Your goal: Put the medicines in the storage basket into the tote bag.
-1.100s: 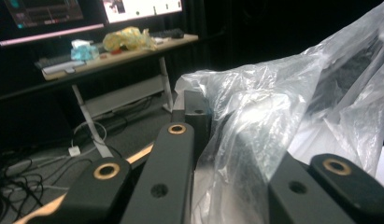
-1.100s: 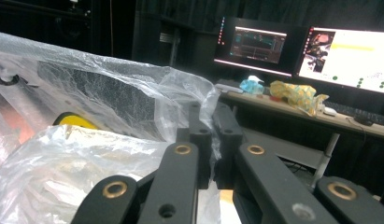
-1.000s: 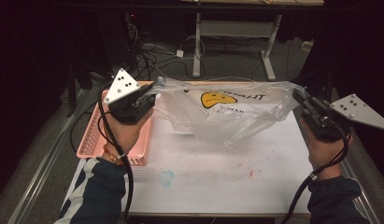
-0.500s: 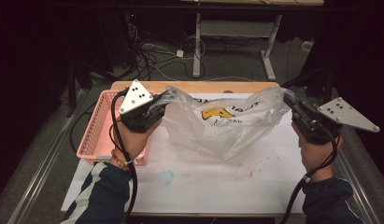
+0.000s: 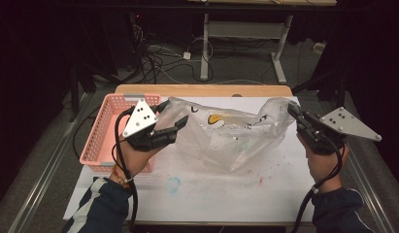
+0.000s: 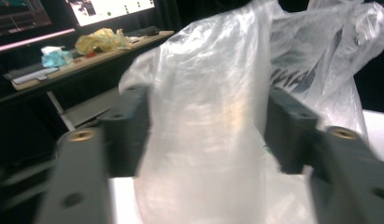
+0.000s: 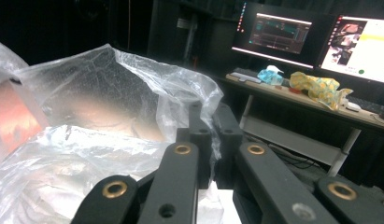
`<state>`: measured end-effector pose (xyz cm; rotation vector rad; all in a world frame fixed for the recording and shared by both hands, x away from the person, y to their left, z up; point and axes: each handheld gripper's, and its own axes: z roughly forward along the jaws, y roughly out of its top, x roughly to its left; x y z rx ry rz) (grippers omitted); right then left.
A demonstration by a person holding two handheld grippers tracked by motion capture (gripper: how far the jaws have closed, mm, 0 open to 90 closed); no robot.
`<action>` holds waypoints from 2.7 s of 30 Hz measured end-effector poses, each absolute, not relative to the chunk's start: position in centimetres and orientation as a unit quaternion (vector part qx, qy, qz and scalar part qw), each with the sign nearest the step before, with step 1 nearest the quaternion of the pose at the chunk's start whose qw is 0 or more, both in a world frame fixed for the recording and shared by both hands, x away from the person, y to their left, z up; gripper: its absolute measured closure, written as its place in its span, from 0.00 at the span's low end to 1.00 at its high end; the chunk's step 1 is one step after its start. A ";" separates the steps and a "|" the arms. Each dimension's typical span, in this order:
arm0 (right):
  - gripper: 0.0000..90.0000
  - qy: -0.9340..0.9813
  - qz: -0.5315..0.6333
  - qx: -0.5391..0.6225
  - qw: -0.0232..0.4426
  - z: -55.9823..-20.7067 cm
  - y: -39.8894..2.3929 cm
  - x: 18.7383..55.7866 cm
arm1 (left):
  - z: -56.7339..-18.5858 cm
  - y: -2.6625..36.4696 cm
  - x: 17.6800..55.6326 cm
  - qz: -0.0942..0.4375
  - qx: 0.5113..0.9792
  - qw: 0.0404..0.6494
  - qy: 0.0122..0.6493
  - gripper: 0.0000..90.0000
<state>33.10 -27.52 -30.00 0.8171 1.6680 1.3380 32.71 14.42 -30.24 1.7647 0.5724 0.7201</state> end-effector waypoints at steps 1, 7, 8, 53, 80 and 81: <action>1.00 0.667 0.531 0.323 0.412 -30.1 -27.6 33.0 | -30.3 14.6 32.5 0.305 0.744 0.544 0.240 0.31; 1.00 0.670 0.528 0.322 0.409 -30.4 -27.9 32.6 | -30.3 15.7 30.9 0.309 0.754 0.539 0.215 0.26; 1.00 0.672 0.526 0.327 0.406 -30.6 -27.8 32.5 | -30.4 15.8 30.7 0.311 0.756 0.535 0.213 0.24; 0.25 0.722 0.542 0.240 0.356 -28.0 -28.8 25.0 | -38.9 21.7 28.5 0.310 0.811 0.438 0.233 0.18; 0.29 0.724 0.491 0.327 0.359 -36.3 -32.0 30.3 | -41.7 23.3 29.1 0.316 0.815 0.412 0.257 0.18; 0.29 0.724 0.490 0.328 0.358 -36.5 -32.1 30.2 | -41.8 23.4 29.0 0.316 0.814 0.413 0.258 0.18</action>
